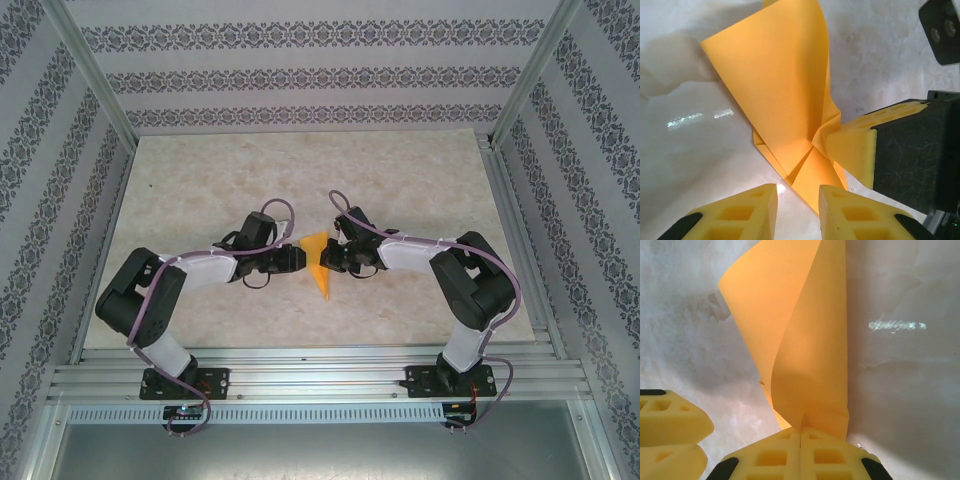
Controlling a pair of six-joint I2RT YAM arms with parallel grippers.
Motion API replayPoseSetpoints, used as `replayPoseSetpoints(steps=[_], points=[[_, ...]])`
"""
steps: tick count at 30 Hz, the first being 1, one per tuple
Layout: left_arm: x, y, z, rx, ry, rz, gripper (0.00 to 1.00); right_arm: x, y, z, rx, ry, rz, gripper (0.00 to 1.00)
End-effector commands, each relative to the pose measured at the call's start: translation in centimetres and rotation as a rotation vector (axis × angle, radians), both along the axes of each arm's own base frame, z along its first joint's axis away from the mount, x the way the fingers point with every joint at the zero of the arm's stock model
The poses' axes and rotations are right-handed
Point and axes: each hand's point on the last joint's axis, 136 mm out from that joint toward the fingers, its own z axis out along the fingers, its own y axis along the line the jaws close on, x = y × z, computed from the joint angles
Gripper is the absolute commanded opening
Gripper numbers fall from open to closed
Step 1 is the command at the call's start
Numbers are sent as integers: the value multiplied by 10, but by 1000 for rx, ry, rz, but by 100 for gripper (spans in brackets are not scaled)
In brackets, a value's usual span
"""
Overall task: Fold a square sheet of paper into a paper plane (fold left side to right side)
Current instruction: Fold the wing for the fifth time at the center of the table.
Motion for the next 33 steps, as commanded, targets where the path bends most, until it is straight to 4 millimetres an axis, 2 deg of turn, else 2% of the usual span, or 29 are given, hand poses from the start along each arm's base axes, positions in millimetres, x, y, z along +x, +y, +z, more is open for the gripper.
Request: replayPoseSetpoints(steps=[1, 6, 13, 33], points=[[12, -15, 3, -67, 12, -15, 27, 2, 5, 3, 14, -17, 0, 0], [20, -26, -15, -94, 52, -18, 21, 2, 8, 7, 27, -21, -1, 0], [15, -28, -35, -63, 96, -20, 16, 3, 13, 9, 36, -26, 2, 0], [12, -24, -46, -12, 107, -10, 10, 5, 22, -1, 43, -15, 2, 0]])
